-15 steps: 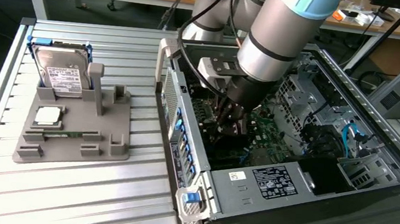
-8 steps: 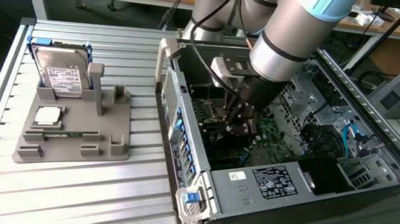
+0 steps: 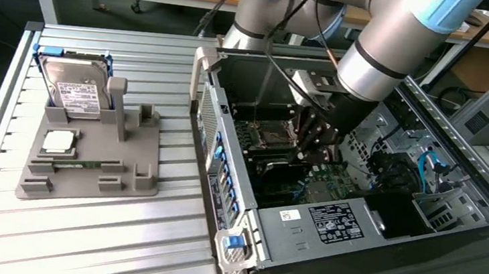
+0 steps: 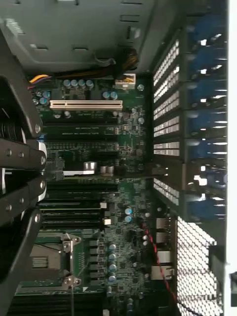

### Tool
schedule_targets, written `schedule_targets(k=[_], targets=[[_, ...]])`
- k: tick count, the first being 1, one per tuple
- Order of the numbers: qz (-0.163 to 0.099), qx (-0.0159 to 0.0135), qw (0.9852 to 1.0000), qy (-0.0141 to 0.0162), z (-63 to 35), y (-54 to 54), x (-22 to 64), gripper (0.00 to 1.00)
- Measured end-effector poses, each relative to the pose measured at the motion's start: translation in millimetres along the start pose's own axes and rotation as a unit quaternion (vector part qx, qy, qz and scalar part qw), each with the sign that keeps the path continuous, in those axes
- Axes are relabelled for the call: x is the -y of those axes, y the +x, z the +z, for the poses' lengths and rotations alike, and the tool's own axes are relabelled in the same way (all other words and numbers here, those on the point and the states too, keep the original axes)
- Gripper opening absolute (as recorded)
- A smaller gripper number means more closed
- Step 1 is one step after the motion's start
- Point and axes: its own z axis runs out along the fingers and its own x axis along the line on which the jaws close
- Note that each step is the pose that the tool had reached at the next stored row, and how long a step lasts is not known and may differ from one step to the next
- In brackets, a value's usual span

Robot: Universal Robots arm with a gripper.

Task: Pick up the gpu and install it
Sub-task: 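Press down on the gpu until it lock into place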

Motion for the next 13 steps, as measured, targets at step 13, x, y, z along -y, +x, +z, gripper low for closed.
schedule_targets(k=[13], targets=[[0.001, 0.0010, 0.9994, -0.0360, -7.7, -0.4, 65.3, 0.11]])
